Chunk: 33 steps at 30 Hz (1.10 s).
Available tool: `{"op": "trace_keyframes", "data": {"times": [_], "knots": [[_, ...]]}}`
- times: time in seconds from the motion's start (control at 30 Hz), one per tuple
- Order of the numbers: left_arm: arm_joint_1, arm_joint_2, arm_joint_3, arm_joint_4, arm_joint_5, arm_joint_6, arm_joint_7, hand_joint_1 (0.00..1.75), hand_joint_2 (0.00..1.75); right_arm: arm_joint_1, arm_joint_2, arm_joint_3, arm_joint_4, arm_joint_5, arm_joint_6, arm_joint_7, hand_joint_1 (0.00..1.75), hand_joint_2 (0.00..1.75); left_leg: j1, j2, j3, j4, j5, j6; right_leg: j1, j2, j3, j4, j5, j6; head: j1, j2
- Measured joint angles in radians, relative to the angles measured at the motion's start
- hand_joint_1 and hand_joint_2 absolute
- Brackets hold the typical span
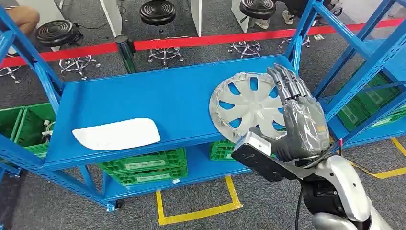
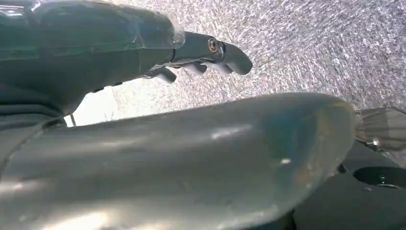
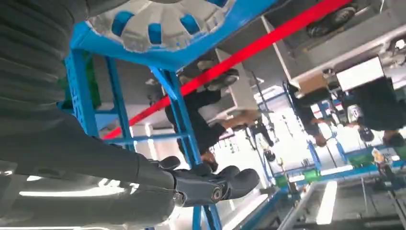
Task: Take the parts from the cabinet and place them on the table.
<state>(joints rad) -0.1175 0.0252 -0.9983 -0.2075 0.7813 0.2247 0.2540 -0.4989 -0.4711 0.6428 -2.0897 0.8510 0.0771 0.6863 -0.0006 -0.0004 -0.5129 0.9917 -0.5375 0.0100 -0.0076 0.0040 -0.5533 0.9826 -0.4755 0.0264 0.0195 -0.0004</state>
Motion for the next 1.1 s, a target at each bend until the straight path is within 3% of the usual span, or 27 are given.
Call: {"op": "trace_keyframes", "data": {"times": [0.27, 0.7, 1.1], "knots": [[0.000, -0.014, -0.003, 0.000, -0.005, -0.003, -0.039, 0.00, 0.00, -0.019, -0.038, 0.027, 0.010, -0.131, 0.182, 0.009, 0.00, 1.75, 0.000, 0.002, 0.000, 0.000, -0.002, 0.002, 0.000, 0.000, 0.000, 0.000, 0.000, 0.000, 0.000, 0.000], [0.000, -0.028, -0.021, 0.000, -0.028, -0.020, -0.022, 0.00, 0.00, -0.090, -0.146, 0.065, 0.211, -0.257, 0.155, -0.013, 0.00, 1.75, 0.000, 0.002, 0.000, 0.000, -0.002, 0.003, 0.000, 0.000, 0.000, -0.001, 0.000, 0.000, 0.000, 0.000], [-0.002, -0.028, -0.036, 0.000, -0.042, -0.027, -0.020, 0.00, 0.00, -0.122, -0.180, 0.090, 0.341, -0.287, 0.156, -0.043, 0.00, 1.75, 0.000, 0.003, 0.000, 0.000, -0.002, 0.003, 0.000, 0.000, 0.000, -0.001, 0.000, 0.000, 0.000, 0.000]]}}
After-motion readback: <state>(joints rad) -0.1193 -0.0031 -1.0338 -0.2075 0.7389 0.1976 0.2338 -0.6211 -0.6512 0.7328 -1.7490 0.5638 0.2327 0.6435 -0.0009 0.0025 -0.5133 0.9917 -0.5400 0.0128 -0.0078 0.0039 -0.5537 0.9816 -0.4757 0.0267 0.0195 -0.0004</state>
